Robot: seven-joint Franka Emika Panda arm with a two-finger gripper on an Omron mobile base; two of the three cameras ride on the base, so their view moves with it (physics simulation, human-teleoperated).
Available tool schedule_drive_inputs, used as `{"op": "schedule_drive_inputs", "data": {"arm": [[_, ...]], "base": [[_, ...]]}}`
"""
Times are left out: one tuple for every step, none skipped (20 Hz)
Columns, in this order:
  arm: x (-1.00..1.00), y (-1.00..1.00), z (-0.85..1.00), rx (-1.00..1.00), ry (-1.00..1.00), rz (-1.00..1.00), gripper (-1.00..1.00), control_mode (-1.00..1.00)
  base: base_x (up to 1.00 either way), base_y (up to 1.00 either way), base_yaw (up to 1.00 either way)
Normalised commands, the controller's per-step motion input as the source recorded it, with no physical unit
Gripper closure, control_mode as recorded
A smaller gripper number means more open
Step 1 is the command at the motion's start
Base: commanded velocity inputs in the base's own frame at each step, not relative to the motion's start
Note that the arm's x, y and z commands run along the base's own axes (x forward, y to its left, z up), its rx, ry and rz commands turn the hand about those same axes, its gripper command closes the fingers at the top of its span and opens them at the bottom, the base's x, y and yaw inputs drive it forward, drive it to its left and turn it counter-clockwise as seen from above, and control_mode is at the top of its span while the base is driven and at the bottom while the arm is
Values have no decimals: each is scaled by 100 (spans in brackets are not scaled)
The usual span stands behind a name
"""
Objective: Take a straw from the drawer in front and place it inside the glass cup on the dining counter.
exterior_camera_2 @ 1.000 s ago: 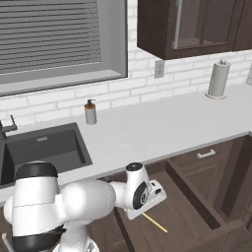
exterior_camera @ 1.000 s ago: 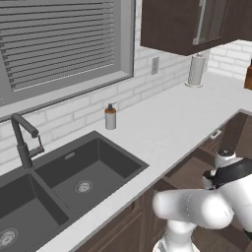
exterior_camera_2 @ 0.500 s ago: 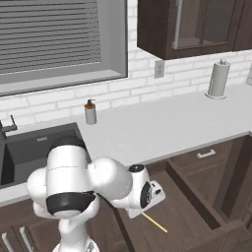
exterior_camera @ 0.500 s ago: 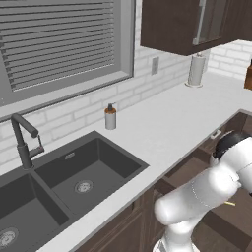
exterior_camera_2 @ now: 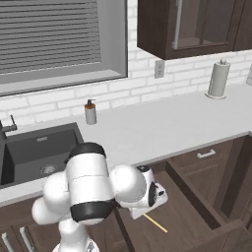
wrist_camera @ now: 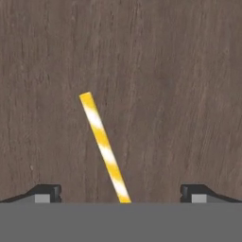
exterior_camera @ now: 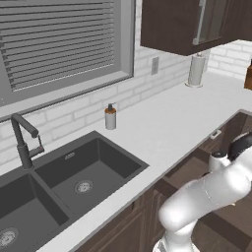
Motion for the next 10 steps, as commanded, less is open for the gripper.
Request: {"op": "schedule_drive_inputs", "data": {"arm": [[14,-12,-18,5,1,0,-100,-100],[13,-10,-18,5,1,0,-100,-100],[10,-10,-19,6,1,0,-100,-100],[9,-10,-20,5,3,0,-100,-100],[6,-8,-20,5,5,0,-100,-100],[4,-5,-23,3,7,0,-100,-100],[3,-5,-24,3,7,0,-100,-100],[0,-5,-26,3,3,0,-100,-100],[0,-8,-27,3,1,0,-100,-100],[-6,-10,-28,4,0,1,-100,-100]], "base": [[0,0,0],[0,0,0],[0,0,0],[0,0,0],[0,0,0],[0,0,0],[0,0,0],[0,0,0],[0,0,0],[0,0,0]]}}
